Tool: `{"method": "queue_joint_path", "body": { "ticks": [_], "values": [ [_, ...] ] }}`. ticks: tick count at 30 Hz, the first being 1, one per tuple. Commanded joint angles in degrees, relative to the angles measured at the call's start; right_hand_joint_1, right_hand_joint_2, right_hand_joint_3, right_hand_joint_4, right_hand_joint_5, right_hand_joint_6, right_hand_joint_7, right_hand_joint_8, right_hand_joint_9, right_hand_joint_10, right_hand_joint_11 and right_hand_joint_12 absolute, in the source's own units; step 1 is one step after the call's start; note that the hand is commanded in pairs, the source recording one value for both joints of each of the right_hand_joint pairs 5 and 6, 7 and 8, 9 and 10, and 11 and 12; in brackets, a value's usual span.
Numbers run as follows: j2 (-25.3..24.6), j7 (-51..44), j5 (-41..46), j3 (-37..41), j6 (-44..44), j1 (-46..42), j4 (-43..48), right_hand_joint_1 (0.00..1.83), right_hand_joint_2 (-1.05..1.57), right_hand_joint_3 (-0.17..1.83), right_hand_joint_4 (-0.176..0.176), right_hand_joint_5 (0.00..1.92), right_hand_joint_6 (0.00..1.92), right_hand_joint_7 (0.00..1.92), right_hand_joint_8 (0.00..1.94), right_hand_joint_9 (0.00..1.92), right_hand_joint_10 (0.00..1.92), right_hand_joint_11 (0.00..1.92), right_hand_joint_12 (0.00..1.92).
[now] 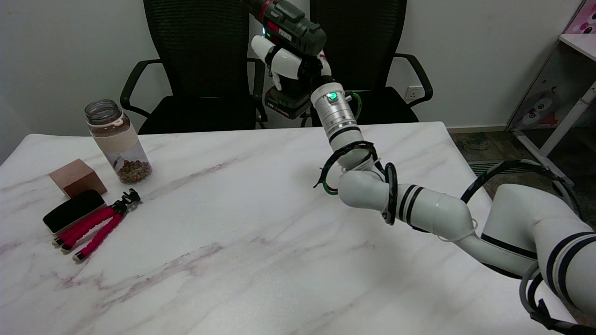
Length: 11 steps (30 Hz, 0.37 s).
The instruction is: Pick up the power screwdriver.
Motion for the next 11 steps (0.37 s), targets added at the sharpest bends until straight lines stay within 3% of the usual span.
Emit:
{"method": "queue_joint_path", "body": {
  "ticks": [1,11],
  "values": [
    [7.3,-0.2,0.0,1.6,0.9,-2.4,-12.3,0.82,0.96,0.62,0.176,1.90,1.90,1.90,1.90,1.92,1.92,1.92,1.92],
    [6.5,-0.2,0.0,1.3,1.8,-5.4,-14.4,0.82,0.99,0.62,0.176,1.88,1.88,1.88,1.88,1.92,1.92,1.92,1.92]
  ]
}}
